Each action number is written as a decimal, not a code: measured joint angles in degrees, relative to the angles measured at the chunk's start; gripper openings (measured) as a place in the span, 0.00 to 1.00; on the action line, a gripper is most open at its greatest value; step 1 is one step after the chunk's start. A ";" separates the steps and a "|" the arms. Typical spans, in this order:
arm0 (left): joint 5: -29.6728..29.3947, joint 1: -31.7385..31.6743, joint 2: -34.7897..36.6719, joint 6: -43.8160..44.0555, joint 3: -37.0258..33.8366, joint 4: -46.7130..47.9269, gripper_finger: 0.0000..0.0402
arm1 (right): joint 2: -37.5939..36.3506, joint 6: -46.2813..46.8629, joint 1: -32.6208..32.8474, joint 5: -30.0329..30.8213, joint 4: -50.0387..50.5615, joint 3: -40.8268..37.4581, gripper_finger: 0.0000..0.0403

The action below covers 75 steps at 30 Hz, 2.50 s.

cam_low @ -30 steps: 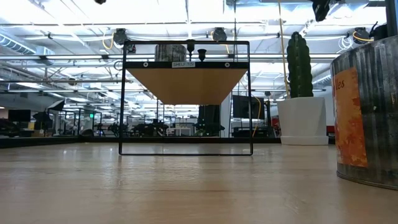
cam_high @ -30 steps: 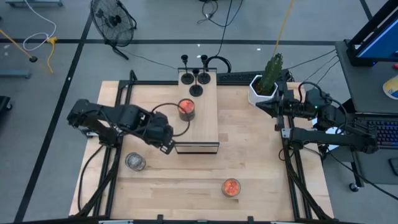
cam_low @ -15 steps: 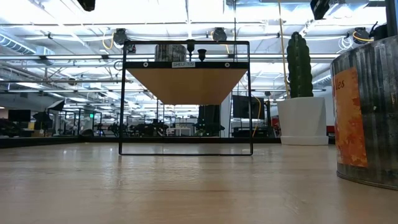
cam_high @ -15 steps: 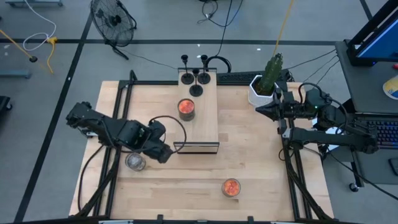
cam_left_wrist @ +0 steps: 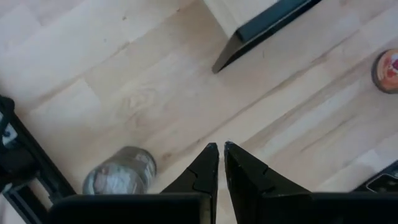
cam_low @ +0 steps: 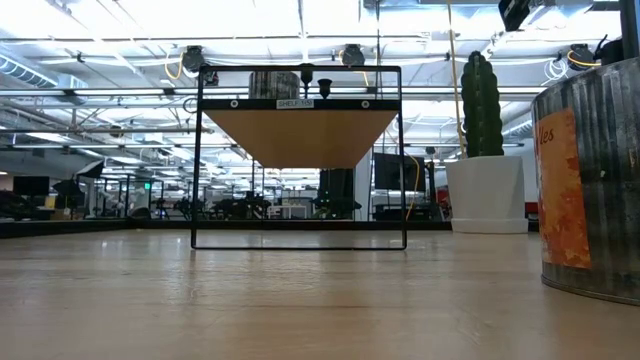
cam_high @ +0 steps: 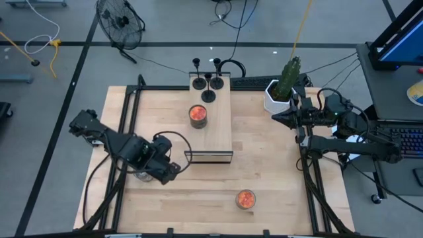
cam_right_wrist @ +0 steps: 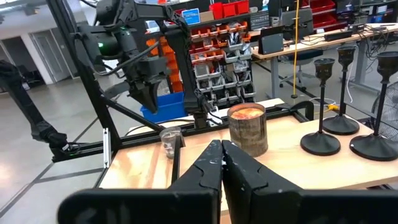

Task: Pick & Place candle stick holders
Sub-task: Put the brown scented candle on the shelf

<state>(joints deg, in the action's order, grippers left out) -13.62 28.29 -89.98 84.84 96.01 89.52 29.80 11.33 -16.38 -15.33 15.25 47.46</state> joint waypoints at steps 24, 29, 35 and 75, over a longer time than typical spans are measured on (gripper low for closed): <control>4.69 9.00 16.94 23.39 -30.13 -13.66 0.09 | -0.02 1.49 0.00 0.10 -0.34 0.00 0.00; 4.69 9.01 16.97 23.02 -31.37 -14.40 0.18 | -0.02 1.49 0.00 0.13 -0.39 0.02 0.00; 7.76 8.98 16.97 25.06 -34.82 -14.74 0.40 | -0.02 1.49 0.00 0.19 -0.39 0.02 0.00; 13.09 8.49 16.98 26.49 -49.22 -31.95 0.16 | 2.59 1.49 0.00 0.74 -0.39 0.02 0.00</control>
<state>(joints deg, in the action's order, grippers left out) -0.54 36.77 -73.00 111.33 46.78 57.56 32.39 12.82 -16.38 -14.59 14.85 47.48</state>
